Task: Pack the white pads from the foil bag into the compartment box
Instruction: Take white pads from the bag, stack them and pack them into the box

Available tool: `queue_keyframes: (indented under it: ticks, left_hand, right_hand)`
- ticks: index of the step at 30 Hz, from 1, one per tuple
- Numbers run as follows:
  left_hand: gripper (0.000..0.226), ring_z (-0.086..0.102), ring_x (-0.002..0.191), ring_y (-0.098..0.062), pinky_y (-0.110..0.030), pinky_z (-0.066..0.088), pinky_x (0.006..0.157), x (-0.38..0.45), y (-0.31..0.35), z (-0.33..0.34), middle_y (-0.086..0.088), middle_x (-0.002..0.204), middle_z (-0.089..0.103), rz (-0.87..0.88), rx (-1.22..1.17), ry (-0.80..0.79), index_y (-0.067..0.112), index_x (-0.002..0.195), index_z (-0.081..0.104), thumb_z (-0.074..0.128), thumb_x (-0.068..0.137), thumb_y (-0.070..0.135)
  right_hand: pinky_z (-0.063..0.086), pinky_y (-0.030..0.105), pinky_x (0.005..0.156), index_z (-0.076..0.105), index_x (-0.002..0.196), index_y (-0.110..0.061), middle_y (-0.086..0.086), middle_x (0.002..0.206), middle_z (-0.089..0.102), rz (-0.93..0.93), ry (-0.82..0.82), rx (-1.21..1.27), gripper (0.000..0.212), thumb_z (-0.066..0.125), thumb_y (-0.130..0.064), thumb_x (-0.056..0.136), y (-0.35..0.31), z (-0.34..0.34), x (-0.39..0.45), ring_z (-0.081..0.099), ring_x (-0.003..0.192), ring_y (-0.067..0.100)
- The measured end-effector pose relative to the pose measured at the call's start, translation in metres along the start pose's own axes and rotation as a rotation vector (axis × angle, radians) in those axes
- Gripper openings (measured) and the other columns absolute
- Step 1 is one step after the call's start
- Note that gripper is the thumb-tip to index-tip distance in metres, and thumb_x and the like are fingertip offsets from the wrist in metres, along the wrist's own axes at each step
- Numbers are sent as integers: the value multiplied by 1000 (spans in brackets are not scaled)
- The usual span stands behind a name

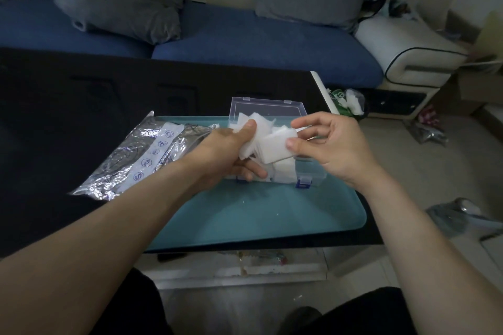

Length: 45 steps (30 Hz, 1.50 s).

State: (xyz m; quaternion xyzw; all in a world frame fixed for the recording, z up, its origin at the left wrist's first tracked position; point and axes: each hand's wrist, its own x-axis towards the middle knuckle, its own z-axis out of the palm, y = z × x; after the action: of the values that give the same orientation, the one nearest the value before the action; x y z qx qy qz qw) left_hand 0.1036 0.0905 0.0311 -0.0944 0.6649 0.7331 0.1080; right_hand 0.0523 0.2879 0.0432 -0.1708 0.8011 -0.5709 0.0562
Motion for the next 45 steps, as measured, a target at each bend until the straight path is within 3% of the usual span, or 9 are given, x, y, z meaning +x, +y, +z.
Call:
queue_keyframes:
  ticks: [6, 15, 19, 23, 26, 30, 35, 38, 45]
  left_hand:
    - [48, 71, 63, -25, -27, 49, 47, 4, -2, -4, -10, 89, 77, 76, 57, 81, 1, 100, 65, 36, 107, 39]
    - [36, 71, 67, -26, -27, 55, 50, 5, -5, 5, -13, 86, 68, 131, 61, 48, 1, 99, 63, 47, 104, 33]
    - [35, 67, 58, -24, -29, 54, 51, 7, -5, 3, -13, 82, 64, 172, 8, 105, -2, 99, 62, 49, 104, 30]
    - [36, 66, 58, -23, -31, 54, 52, 9, -6, -1, -13, 91, 73, 192, 134, 172, 0, 104, 63, 46, 105, 31]
    - [35, 66, 58, -20, -32, 54, 53, 9, -7, -5, -10, 96, 72, 225, 306, 203, 2, 103, 65, 45, 104, 31]
    - [39, 63, 57, -10, -30, 56, 61, 13, -11, -4, -10, 80, 73, 251, 544, 236, 8, 91, 71, 47, 103, 37]
    - [38, 69, 81, -22, -43, 57, 82, 17, -15, -4, 2, 85, 75, 240, 637, 221, 17, 87, 73, 48, 102, 40]
    - [39, 69, 81, -22, -44, 56, 84, 18, -17, -6, 1, 86, 75, 218, 647, 211, 13, 90, 73, 48, 102, 39]
    - [43, 65, 81, -28, -41, 55, 77, 21, -19, -8, -11, 86, 71, 210, 719, 215, 8, 91, 68, 48, 101, 44]
  right_hand:
    - [62, 33, 62, 72, 95, -9, 18, 96, 69, 184, 17, 288, 17, 70, 6, 86, 0, -10, 5, 69, 83, 23]
    - [58, 35, 83, 71, 105, -21, 10, 95, 67, 105, -74, 106, 27, 78, -7, 84, 12, 2, 11, 66, 86, 18]
    - [61, 30, 65, 69, 110, -7, 12, 98, 67, 111, -99, 171, 26, 75, -5, 85, 10, 5, 10, 66, 78, 20]
    - [59, 23, 59, 72, 101, -14, 13, 102, 71, 95, -18, 143, 22, 71, 3, 87, 14, -9, 13, 67, 80, 22]
    - [59, 23, 63, 72, 98, -24, 7, 107, 72, 94, -54, -26, 27, 64, 1, 94, 23, -16, 22, 69, 90, 19]
    - [53, 27, 71, 70, 101, -29, -5, 101, 69, 93, -168, -407, 25, 56, -8, 100, 33, -9, 37, 65, 90, 15]
    - [46, 30, 82, 67, 114, -24, -1, 110, 65, 55, -206, -730, 24, 51, -13, 101, 29, 10, 48, 61, 99, 18]
    - [33, 32, 83, 66, 112, -25, -3, 111, 67, -69, -116, -959, 23, 53, -12, 99, 26, 21, 46, 58, 108, 20]
    - [39, 25, 90, 67, 101, -28, -4, 121, 53, -91, -94, -640, 17, 55, -15, 101, 32, 11, 44, 54, 109, 14]
